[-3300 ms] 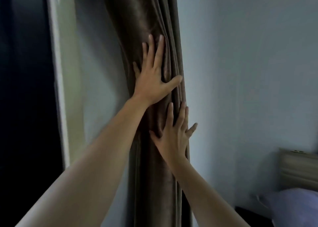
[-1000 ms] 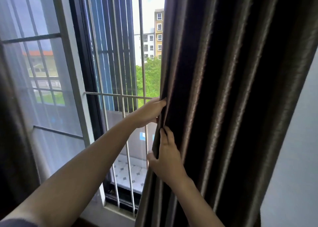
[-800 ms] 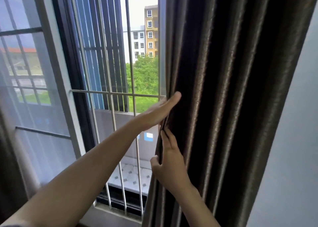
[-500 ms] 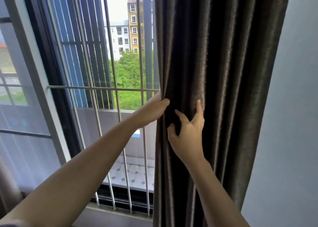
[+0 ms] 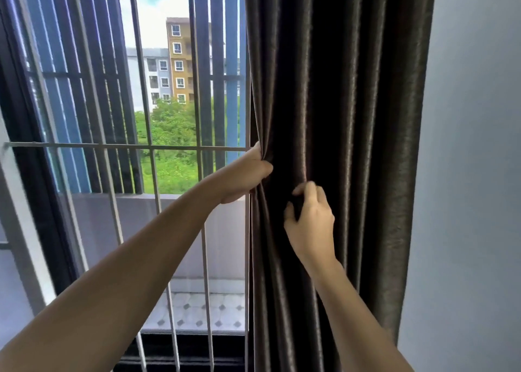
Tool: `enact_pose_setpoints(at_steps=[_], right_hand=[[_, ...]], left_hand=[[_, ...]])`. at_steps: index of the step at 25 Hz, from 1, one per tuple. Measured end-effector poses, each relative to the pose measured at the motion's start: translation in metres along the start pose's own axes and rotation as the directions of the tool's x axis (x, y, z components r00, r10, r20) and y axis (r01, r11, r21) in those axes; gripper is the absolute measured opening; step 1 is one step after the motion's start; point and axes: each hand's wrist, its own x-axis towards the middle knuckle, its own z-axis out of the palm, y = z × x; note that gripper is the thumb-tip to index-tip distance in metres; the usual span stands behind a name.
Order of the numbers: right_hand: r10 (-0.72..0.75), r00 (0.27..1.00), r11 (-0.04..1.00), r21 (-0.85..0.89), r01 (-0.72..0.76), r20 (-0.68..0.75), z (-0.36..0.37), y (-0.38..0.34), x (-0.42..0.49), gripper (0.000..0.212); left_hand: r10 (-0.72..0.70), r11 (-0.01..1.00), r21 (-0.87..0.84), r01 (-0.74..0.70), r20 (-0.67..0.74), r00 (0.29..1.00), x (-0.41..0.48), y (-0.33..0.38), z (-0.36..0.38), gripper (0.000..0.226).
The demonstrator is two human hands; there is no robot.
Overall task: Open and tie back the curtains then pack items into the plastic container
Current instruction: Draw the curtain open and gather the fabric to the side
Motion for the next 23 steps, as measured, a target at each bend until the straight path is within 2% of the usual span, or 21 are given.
enact_pose_setpoints(at_steps=[2, 4, 7, 8, 13, 16, 18, 20, 22, 23], right_hand=[[0.031, 0.998, 0.996, 0.079, -0.026, -0.061, -0.004, 0.001, 0.005, 0.042], [0.056, 0.998, 0.998, 0.038, -0.056, -0.016, -0.004, 0.005, 0.012, 0.056], [-0.002, 1.0, 0.983, -0.185, 0.005, 0.016, 0.005, 0.015, 0.002, 0.026], [-0.031, 0.999, 0.979, -0.202, 0.033, 0.011, 0.012, 0.016, -0.01, 0.023], [-0.098, 0.994, 0.994, -0.053, 0.1, 0.048, 0.037, 0.021, -0.055, 0.044], [-0.081, 0.989, 0.997, 0.007, 0.081, 0.123, 0.032, 0.021, -0.059, 0.05], [-0.096, 0.981, 0.995, 0.018, 0.094, 0.17, 0.029, 0.017, -0.066, 0.052], [-0.096, 0.963, 0.995, 0.02, 0.094, 0.251, 0.026, 0.016, -0.076, 0.054], [-0.061, 0.954, 0.997, 0.055, 0.046, 0.295, 0.02, 0.018, -0.083, 0.055], [-0.067, 0.972, 0.996, 0.071, 0.053, 0.226, 0.016, 0.019, -0.084, 0.054]], left_hand=[[0.017, 0.998, 0.055, -0.016, -0.026, 1.0, 0.006, -0.005, 0.004, 0.044], [0.042, 0.997, 0.065, -0.04, -0.023, 0.999, 0.012, -0.009, 0.007, 0.045], [0.047, 0.996, -0.074, -0.046, 0.015, 0.999, 0.015, -0.012, 0.012, 0.058], [0.045, 0.991, -0.125, -0.041, 0.024, 0.999, 0.015, -0.013, 0.013, 0.062], [0.029, 0.982, -0.186, -0.021, 0.041, 0.999, 0.011, -0.014, 0.016, 0.066], [0.023, 0.971, -0.239, -0.02, 0.009, 1.0, 0.003, -0.016, 0.017, 0.068], [0.018, 0.96, -0.28, -0.014, 0.012, 1.0, -0.002, -0.016, 0.022, 0.059], [0.043, 0.968, -0.245, -0.045, -0.013, 0.999, -0.002, -0.021, 0.028, 0.048], [0.062, 0.988, -0.134, -0.076, -0.102, 0.993, 0.004, -0.033, 0.032, 0.068], [0.057, 0.993, -0.096, -0.072, -0.149, 0.987, 0.007, -0.038, 0.033, 0.077]])
